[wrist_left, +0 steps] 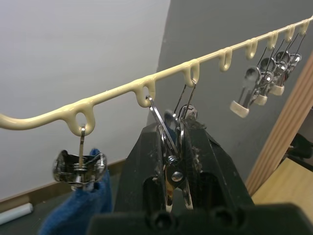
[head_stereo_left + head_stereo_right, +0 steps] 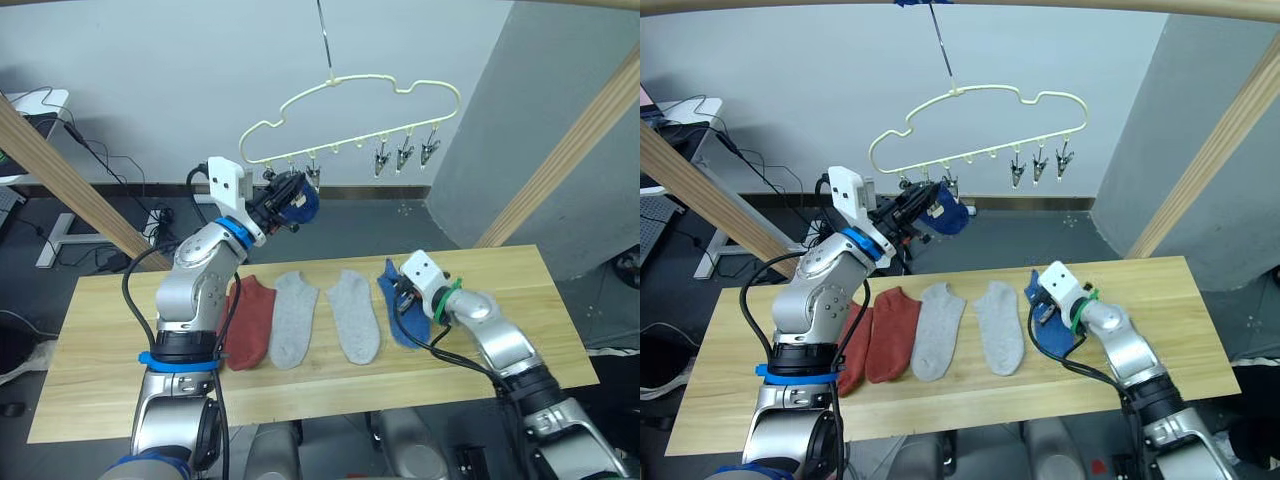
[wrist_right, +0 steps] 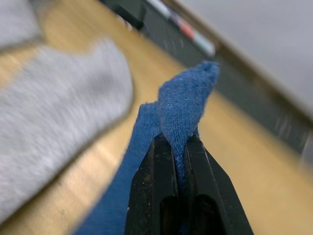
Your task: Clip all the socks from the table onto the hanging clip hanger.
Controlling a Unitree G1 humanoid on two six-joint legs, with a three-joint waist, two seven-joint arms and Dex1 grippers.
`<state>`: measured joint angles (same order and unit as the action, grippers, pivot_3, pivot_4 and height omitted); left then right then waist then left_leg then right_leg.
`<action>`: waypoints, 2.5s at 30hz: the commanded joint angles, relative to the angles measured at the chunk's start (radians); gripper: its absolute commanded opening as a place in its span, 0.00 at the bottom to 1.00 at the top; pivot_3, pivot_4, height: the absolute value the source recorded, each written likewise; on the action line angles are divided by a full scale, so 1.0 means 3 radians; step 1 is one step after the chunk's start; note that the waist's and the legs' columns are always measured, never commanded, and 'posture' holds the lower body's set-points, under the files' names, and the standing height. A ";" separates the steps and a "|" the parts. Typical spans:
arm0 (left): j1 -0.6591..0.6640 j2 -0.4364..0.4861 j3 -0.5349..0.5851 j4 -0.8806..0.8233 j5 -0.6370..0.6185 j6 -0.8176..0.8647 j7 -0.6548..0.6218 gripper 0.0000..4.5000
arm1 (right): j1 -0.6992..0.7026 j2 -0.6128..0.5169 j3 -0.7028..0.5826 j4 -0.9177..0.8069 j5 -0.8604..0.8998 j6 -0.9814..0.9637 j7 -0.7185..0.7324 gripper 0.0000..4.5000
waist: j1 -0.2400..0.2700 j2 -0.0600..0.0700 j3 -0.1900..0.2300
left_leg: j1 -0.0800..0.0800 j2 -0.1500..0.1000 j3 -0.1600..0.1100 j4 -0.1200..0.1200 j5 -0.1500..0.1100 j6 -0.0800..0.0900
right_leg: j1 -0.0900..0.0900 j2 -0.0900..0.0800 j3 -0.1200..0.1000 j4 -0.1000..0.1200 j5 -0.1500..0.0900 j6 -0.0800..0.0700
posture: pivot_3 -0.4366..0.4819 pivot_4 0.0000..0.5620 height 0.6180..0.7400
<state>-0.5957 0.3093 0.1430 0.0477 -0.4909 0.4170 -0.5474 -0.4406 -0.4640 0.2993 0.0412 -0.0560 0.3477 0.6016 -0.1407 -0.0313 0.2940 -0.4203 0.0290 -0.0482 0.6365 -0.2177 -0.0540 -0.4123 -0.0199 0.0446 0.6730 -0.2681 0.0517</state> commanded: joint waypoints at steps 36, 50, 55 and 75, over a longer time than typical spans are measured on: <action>-0.0114 0.0023 0.0188 -0.0463 -0.0544 0.0726 0.0141 0.05 | -0.1279 0.0797 0.0203 0.0685 -0.0384 -0.1153 0.0094 0.00 | 0.0011 -0.0016 0.0031 | -0.0003 0.0000 -0.0002 -0.0001 0.0000 -0.0001 | -0.0002 -0.0007 -0.0005 0.0002 0.0011 -0.0019 | 0.25 0.51 1.00; -0.0120 0.0023 0.0227 -0.0444 -0.0546 0.0744 0.0178 0.05 | -0.1074 0.0809 0.0131 0.0479 -0.0349 -0.1060 0.0037 0.00 | 0.0011 -0.0016 0.0031 | -0.0003 0.0000 -0.0002 0.0000 0.0000 -0.0001 | -0.0002 -0.0007 -0.0005 0.0004 0.0011 -0.0019 | 0.25 0.51 1.00; -0.0113 0.0029 0.0228 -0.0448 -0.0552 0.0753 0.0169 0.05 | -0.0946 0.0866 0.0108 0.0361 -0.0344 -0.0999 -0.0034 0.00 | 0.0010 -0.0016 0.0031 | -0.0003 0.0000 -0.0002 0.0002 0.0000 -0.0001 | -0.0002 -0.0007 -0.0004 0.0006 0.0011 -0.0019 | 0.24 0.51 1.00; -0.0087 0.0028 0.0243 -0.0488 -0.0616 0.0889 0.0218 0.05 | -0.1138 0.1130 0.0074 0.0569 -0.0355 -0.1008 -0.0247 0.00 | 0.0008 -0.0016 0.0031 | -0.0003 0.0000 -0.0002 0.0010 0.0000 -0.0001 | -0.0002 -0.0007 -0.0004 0.0016 0.0011 -0.0019 | 0.25 0.50 1.00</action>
<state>-0.6207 0.3155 0.2111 -0.0424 -0.6484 0.6741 -0.4781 -0.7592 -0.1391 0.3363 0.2318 -0.1735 0.0655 0.5384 -0.1384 -0.0360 0.3032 -0.4211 0.0289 -0.0489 0.6396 -0.2176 -0.0543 -0.4130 -0.0220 0.0434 0.6777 -0.2647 0.0460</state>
